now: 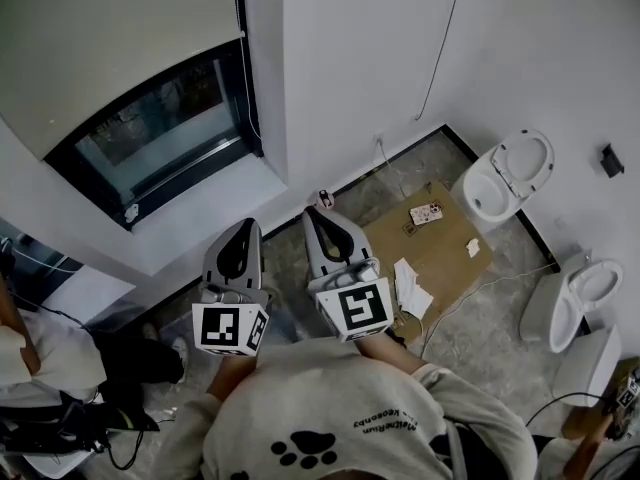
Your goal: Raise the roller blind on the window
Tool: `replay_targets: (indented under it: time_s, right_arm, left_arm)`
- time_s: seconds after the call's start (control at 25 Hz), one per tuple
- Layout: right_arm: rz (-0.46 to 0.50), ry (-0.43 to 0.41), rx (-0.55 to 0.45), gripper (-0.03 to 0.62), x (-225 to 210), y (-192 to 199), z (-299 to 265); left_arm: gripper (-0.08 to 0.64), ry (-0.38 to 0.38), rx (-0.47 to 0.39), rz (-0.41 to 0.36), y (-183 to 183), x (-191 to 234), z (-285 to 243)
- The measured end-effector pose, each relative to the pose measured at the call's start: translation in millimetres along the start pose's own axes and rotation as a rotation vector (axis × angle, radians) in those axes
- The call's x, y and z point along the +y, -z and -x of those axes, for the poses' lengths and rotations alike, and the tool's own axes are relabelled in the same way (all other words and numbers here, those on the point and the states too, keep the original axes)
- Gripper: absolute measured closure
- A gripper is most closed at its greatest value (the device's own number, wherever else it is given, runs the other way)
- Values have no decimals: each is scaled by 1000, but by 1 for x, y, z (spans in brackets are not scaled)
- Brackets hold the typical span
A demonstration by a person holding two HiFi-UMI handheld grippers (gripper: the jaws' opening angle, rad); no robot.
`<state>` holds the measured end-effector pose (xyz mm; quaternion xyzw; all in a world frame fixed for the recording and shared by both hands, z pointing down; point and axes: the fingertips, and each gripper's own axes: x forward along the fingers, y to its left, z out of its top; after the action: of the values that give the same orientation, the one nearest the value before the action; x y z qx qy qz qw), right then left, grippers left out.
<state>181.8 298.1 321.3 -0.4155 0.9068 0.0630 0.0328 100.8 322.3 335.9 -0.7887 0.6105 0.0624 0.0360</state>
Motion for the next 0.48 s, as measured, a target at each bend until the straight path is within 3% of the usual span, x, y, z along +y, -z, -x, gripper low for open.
replay_targets:
  time_s: [0.48]
  right_arm:
    - [-11, 77, -12, 584, -37, 7, -154]
  left_arm:
    - [554, 115, 14, -6, 4, 109, -114]
